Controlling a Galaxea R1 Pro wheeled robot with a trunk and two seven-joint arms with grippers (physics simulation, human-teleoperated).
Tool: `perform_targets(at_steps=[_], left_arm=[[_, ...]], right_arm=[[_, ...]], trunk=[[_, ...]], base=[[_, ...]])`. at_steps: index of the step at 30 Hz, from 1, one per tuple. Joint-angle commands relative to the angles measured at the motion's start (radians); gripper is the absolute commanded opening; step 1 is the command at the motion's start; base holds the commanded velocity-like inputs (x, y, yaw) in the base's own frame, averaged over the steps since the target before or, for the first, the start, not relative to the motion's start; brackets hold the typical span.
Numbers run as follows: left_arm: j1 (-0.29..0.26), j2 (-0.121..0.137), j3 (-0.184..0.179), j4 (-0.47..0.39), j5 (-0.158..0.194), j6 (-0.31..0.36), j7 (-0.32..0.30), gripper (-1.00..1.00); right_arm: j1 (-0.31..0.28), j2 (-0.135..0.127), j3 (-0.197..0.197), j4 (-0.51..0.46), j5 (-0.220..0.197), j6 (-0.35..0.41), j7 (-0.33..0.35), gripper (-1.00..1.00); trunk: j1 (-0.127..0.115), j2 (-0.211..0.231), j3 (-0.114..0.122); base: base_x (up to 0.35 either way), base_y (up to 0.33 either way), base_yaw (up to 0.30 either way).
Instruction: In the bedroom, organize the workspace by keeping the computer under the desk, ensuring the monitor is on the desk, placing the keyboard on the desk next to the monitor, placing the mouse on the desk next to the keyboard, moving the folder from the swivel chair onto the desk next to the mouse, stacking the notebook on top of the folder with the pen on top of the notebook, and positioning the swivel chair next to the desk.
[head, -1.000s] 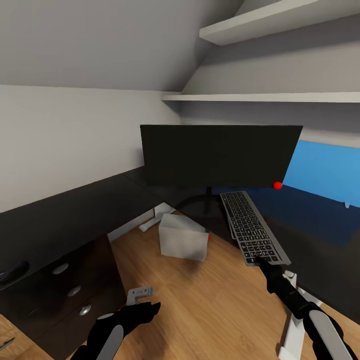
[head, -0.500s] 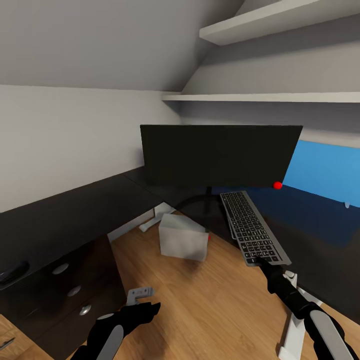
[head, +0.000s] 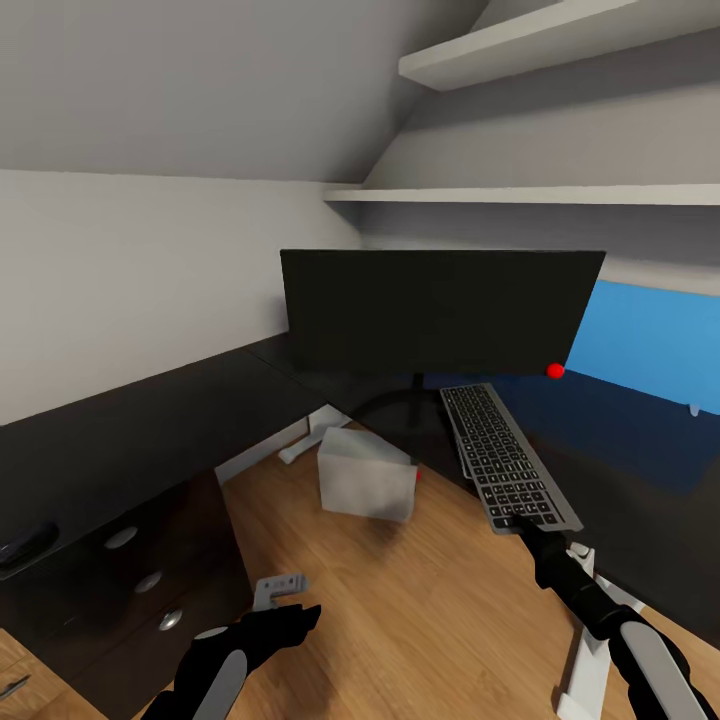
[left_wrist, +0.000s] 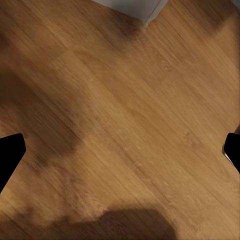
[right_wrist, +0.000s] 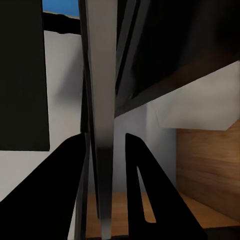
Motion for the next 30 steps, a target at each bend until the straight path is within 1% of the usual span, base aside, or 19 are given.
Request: perform_targets(at_steps=[1,22,30], left_arm=[[-0.001,0.001,-0.002,-0.001,0.011,0.002,0.009,1.00],[-0.001,0.001,-0.002,-0.001,0.012,0.003,0.008,1.00],[-0.001,0.001,-0.002,-0.001,0.012,0.003,0.008,1.00]], right_arm=[[-0.001,0.000,-0.002,0.000,-0.005,0.007,0.001,-1.00],[0.000,-0.001,-0.002,0.000,-0.005,0.007,0.002,-1.00],[0.000,-0.001,-0.002,0.000,-0.005,0.007,0.002,-1.00]], trunk=[[0.000,0.000,-0.001],[0.000,0.000,-0.001],[0.000,0.000,-0.001]], base=[[0.000,0.000,0.000],[-0.003,0.000,0.000],[-0.202,0.000,0.000]])
